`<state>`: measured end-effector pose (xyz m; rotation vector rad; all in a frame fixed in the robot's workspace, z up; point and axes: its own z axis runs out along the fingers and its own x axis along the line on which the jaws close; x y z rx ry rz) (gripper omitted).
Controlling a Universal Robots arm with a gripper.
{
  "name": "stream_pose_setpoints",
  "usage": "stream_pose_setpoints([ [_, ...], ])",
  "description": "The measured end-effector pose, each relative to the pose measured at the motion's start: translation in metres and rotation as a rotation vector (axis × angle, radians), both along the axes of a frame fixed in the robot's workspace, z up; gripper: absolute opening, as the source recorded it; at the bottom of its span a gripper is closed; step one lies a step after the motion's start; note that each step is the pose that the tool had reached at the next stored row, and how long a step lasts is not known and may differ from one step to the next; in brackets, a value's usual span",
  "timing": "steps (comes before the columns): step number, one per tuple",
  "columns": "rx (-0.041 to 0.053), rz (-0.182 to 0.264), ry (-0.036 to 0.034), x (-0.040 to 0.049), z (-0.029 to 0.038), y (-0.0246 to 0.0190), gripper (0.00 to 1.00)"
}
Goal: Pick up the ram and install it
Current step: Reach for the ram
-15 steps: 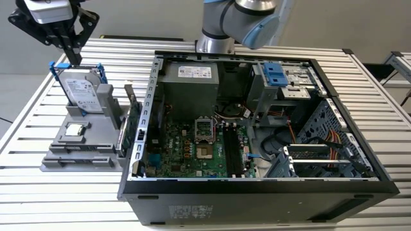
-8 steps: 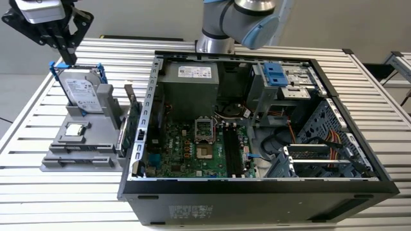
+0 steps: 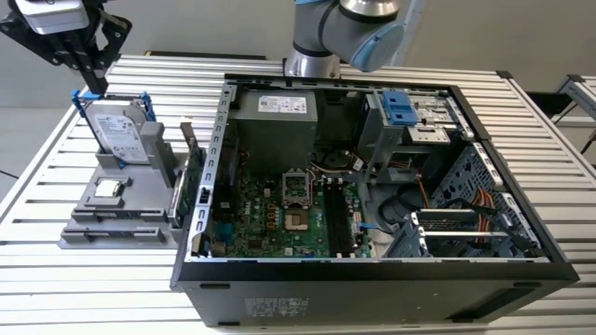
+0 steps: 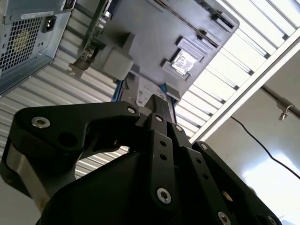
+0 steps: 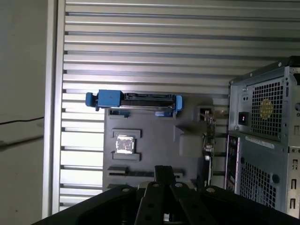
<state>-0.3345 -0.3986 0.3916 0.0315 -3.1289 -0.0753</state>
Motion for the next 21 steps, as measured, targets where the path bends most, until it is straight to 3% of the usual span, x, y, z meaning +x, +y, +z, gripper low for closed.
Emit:
stream_pose_setpoints([
  [21,0.0,-0.004,0.0054,-0.011,-0.0003,0.0,0.0],
])
